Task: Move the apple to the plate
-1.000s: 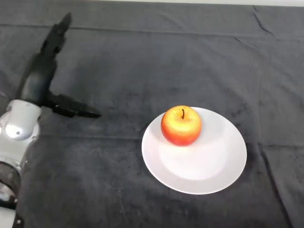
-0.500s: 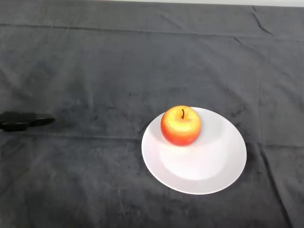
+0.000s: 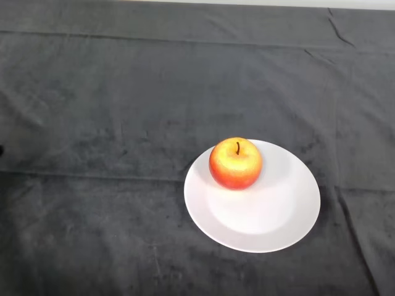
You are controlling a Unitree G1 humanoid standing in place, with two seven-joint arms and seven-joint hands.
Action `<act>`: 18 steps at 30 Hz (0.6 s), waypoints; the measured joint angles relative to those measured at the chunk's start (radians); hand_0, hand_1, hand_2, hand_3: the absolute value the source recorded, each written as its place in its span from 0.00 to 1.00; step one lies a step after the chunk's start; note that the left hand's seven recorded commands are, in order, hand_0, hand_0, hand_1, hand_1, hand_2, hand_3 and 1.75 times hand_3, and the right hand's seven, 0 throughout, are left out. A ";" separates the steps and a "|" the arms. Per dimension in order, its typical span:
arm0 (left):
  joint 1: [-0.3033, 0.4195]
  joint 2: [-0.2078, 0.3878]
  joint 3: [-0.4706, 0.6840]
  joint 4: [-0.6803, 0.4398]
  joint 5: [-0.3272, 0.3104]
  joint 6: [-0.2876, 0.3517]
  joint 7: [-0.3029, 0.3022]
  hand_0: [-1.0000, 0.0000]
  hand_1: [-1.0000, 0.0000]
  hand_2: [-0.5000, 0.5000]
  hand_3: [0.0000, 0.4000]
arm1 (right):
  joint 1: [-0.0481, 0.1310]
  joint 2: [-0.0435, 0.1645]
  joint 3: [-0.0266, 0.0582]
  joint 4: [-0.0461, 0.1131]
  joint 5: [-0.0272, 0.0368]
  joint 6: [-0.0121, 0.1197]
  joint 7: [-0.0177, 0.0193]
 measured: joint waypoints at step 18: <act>0.022 0.000 0.243 0.001 -0.215 0.138 -0.032 1.00 1.00 0.50 0.00 | 0.002 0.001 0.0003 0.000 0.0002 0.000 0.0000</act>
